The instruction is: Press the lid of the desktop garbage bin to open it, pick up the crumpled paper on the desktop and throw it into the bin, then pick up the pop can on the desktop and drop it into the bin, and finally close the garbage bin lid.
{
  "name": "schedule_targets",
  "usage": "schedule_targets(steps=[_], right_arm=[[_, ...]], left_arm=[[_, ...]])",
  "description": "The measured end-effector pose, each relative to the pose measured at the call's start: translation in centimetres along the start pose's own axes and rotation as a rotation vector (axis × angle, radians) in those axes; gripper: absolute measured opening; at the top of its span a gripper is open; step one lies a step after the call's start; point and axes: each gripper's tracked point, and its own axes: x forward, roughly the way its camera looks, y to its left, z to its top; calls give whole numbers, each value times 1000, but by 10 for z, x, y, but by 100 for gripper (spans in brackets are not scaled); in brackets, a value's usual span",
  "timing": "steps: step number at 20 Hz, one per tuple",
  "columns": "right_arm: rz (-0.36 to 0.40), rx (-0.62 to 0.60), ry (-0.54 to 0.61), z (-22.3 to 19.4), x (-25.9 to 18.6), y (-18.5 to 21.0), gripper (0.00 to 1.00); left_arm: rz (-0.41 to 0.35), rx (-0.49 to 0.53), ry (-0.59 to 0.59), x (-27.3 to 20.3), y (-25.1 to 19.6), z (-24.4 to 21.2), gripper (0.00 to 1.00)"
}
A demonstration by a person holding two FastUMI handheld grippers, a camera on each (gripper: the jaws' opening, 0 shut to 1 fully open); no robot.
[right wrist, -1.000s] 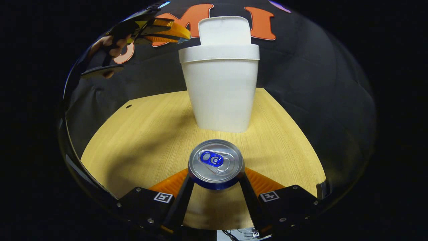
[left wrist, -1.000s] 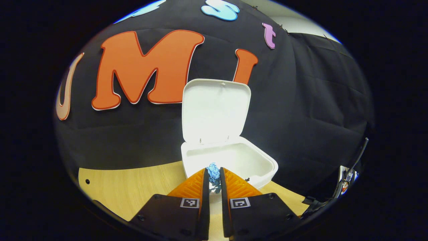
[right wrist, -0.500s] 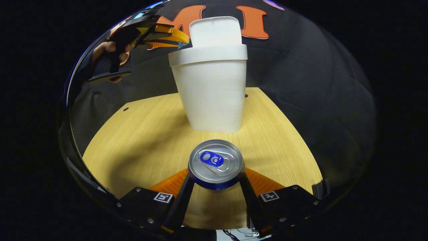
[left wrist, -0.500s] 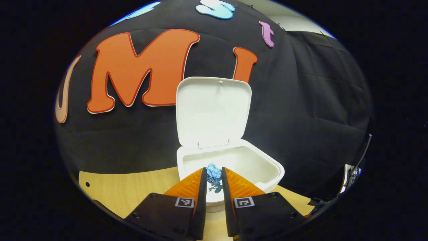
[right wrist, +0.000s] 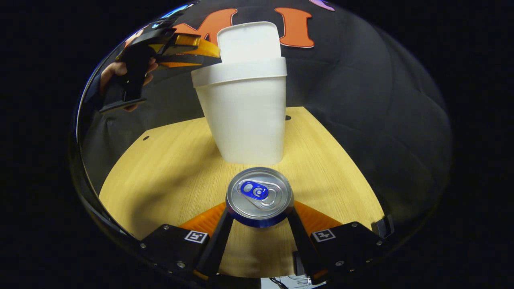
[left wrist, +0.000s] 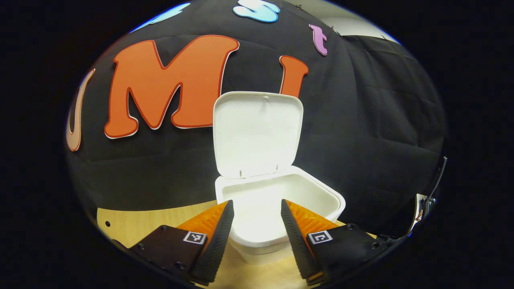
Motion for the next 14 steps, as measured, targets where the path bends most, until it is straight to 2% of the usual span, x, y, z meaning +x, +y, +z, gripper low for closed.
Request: schedule_targets(steps=[1,4,5,6,7,9,10,11,12,14], right_arm=[[-2,-4,-8,7,-1,-2,75],[-17,-36,-47,34,-2,-8,80],[-22,-37,-66,42,0,-10,80],[-20,-37,-77,49,-1,-12,75],[-21,-39,-87,52,-8,-13,80],[-19,-52,-112,65,-14,-9,80],[-17,-61,-126,74,-16,-7,75],[-15,-68,-139,85,-17,-6,75],[-16,-74,-154,95,-16,-5,80],[-5,-85,-178,111,-19,0,80]], left_arm=[[-2,-2,-6,-5,1,0,78],[11,6,-22,-19,10,1,90],[26,15,-27,-24,16,-1,91],[42,23,-32,-29,22,-3,92],[49,27,-34,-35,26,-5,92],[61,26,-37,-45,32,-9,92],[74,25,-39,-52,38,-13,92],[91,17,-38,-58,45,-18,92],[106,12,-35,-66,49,-25,92],[134,19,-24,-81,56,-38,92]])
